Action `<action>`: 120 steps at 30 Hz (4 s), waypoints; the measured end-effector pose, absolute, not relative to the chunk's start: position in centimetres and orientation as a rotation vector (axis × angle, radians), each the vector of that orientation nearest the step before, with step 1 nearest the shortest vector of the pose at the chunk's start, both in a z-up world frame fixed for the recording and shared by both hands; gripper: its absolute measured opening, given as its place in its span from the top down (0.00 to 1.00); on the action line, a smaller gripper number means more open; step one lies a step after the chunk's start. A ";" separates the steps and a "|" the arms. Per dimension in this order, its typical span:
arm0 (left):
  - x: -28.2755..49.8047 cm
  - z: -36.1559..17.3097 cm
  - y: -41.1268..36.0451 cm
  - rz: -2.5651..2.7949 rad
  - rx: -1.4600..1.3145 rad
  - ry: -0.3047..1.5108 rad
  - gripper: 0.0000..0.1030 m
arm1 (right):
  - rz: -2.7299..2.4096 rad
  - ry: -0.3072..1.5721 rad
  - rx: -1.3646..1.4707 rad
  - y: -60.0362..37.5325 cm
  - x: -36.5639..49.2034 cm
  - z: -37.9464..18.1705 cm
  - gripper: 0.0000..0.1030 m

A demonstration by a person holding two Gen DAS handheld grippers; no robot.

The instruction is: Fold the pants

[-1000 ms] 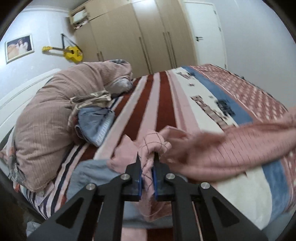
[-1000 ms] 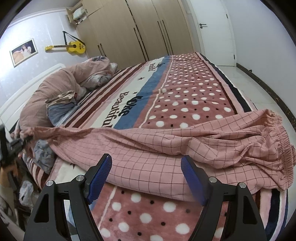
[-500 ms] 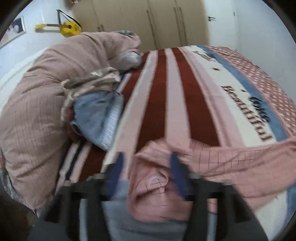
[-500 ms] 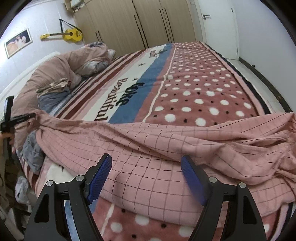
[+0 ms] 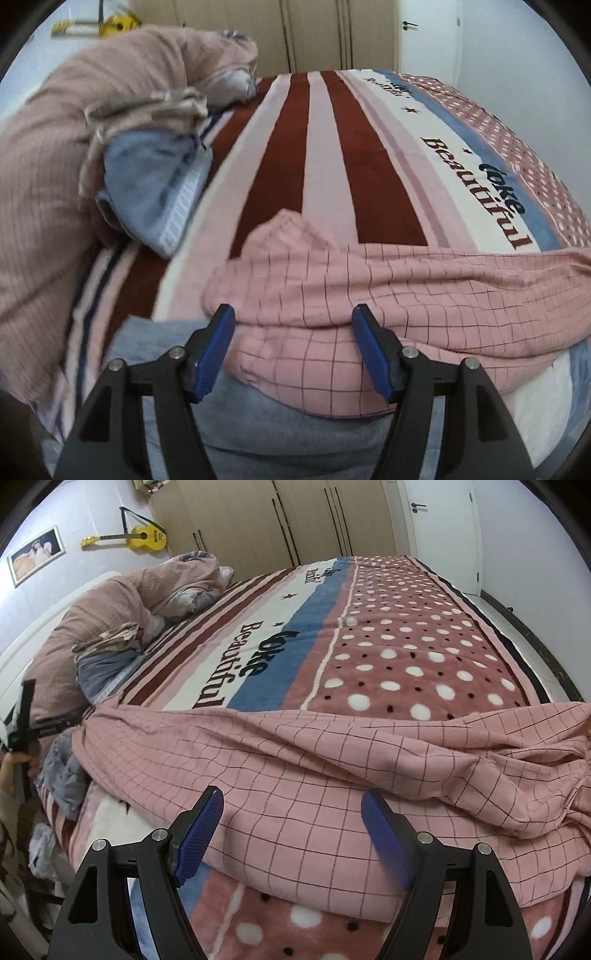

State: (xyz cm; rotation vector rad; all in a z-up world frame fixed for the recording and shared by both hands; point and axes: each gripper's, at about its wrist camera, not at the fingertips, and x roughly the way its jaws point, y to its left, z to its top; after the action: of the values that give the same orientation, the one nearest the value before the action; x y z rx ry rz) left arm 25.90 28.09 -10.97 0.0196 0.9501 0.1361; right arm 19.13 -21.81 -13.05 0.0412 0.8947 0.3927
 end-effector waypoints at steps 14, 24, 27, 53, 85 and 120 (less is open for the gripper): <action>28.5 -14.1 28.3 0.061 -0.098 1.010 0.74 | 0.385 0.911 0.033 -22.0 19.5 -14.1 0.28; 26.1 -10.2 27.6 0.095 -0.026 0.875 0.96 | 0.373 0.907 0.045 -22.6 19.0 -14.0 0.28; 25.3 -9.1 27.4 0.098 -0.008 0.858 0.97 | 0.377 0.903 0.044 -22.6 18.9 -13.8 0.28; 20.2 -7.4 14.4 -0.083 -0.029 0.778 0.52 | 0.054 0.794 0.210 -37.8 10.6 -12.0 0.28; 27.0 -11.2 0.9 -0.249 -0.052 0.836 0.45 | 0.124 0.823 -0.024 -39.9 25.7 -13.2 0.76; 21.7 -8.0 4.8 -0.148 -0.097 0.734 0.31 | -0.081 0.564 0.401 -46.1 16.8 -12.7 0.96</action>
State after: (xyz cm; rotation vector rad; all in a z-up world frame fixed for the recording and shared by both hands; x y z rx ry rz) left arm 21.70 4.83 -8.04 -0.0972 0.7336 -0.1480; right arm 16.76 -46.09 -12.74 0.4009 0.5643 -0.0810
